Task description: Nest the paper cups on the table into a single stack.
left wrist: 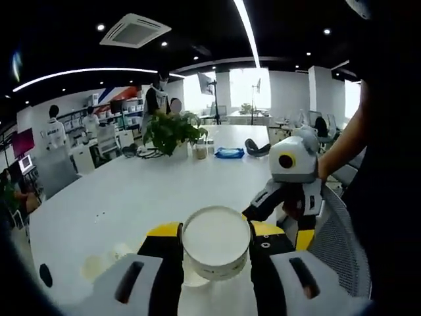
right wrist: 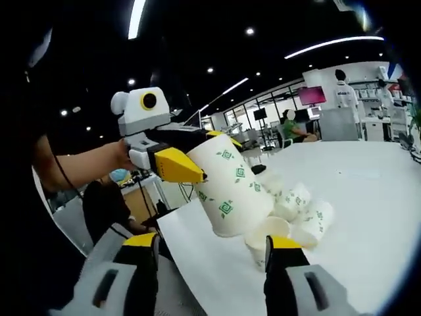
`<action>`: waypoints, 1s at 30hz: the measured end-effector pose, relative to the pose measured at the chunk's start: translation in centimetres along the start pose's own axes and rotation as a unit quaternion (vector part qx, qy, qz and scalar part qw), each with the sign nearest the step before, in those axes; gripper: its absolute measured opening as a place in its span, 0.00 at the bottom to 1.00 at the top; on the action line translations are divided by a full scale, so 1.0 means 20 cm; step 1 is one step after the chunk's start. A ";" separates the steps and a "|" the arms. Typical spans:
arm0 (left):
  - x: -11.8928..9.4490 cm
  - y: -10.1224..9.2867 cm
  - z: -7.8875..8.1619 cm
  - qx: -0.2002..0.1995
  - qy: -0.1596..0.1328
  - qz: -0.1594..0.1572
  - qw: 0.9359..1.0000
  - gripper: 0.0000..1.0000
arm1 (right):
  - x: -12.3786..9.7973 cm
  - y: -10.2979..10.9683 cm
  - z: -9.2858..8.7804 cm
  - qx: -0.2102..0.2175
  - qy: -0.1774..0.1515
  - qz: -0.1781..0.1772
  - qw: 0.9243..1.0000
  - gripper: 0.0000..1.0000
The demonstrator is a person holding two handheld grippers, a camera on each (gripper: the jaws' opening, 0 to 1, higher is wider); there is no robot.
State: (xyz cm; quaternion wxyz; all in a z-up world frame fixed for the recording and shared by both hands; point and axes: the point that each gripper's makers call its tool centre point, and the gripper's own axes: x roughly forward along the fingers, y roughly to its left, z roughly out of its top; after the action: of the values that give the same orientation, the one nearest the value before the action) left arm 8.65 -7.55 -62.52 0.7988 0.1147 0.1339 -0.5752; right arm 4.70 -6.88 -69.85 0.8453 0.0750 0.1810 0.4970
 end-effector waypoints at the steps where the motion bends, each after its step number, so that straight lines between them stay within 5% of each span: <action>1: 0.00 -0.01 0.00 0.000 -0.002 -0.005 1.000 0.37 | 0.00 0.01 0.00 0.000 -0.001 0.002 1.000 0.64; 11: 0.02 0.00 -0.05 -0.005 0.005 -0.019 1.000 0.37 | -0.03 -0.01 0.05 0.010 -0.022 -0.002 1.000 0.59; 22: 0.00 0.04 -0.27 0.043 0.090 -0.019 0.995 0.37 | -0.06 -0.05 0.12 0.040 -0.050 -0.011 0.998 0.54; 30: 0.01 0.02 -0.34 0.036 0.103 -0.019 0.994 0.37 | -0.06 -0.04 0.17 0.056 -0.068 -0.005 0.996 0.48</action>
State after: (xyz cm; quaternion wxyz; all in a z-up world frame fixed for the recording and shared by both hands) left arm 8.52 -5.24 -68.98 0.7650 0.1996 0.1967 -0.5799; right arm 6.07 -8.15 -66.57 0.8525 0.1549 0.1509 0.4758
